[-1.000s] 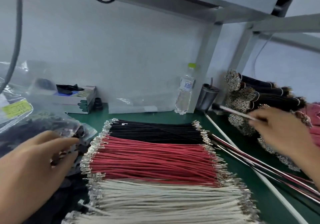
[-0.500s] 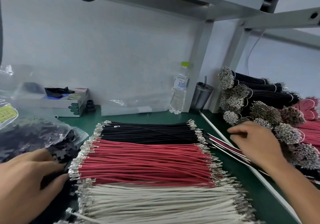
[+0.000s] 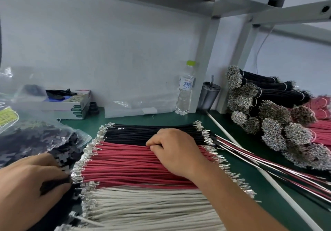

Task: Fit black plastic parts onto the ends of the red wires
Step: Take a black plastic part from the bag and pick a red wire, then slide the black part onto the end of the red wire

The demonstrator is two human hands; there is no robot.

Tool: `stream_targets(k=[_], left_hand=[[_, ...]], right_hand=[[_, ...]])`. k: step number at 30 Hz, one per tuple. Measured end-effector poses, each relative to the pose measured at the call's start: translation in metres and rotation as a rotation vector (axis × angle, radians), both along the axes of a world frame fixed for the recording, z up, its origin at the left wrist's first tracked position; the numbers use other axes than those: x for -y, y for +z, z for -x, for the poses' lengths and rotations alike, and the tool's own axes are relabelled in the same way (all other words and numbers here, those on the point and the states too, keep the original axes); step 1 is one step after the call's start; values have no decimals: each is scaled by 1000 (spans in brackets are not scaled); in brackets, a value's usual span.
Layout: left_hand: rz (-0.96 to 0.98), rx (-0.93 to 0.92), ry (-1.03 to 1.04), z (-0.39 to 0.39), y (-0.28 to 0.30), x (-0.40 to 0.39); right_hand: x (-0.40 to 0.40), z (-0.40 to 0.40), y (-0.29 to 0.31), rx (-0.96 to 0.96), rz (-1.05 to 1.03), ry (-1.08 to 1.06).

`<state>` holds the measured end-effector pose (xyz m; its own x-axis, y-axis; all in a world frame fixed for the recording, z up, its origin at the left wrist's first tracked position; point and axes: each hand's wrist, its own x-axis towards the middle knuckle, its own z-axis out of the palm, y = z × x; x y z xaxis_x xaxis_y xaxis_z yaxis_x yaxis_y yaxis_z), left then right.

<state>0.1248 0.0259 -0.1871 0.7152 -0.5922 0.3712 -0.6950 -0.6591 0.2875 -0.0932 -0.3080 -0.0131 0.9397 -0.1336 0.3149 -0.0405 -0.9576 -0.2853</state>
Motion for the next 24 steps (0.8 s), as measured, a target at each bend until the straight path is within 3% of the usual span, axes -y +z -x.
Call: stream_targets(k=[1, 2, 4, 8, 11, 15, 24], left_hand=[[-34, -124, -12, -2, 9, 0], [-18, -134, 27, 5, 18, -4], [10, -71, 98, 22, 47, -6], [40, -146, 175, 74, 101, 6], [186, -77, 193, 99, 124, 15], [325, 35, 90, 120, 141, 30], [527, -10, 139, 140, 144, 47]], right_hand=[[3, 1, 2, 11, -7, -6], [6, 0, 5, 18, -23, -13], [12, -4, 12, 15, -69, -28], [17, -28, 20, -19, -173, -37], [14, -51, 19, -86, -132, -32], [10, -72, 15, -208, -32, -1], [10, -77, 20, -116, -79, -16]])
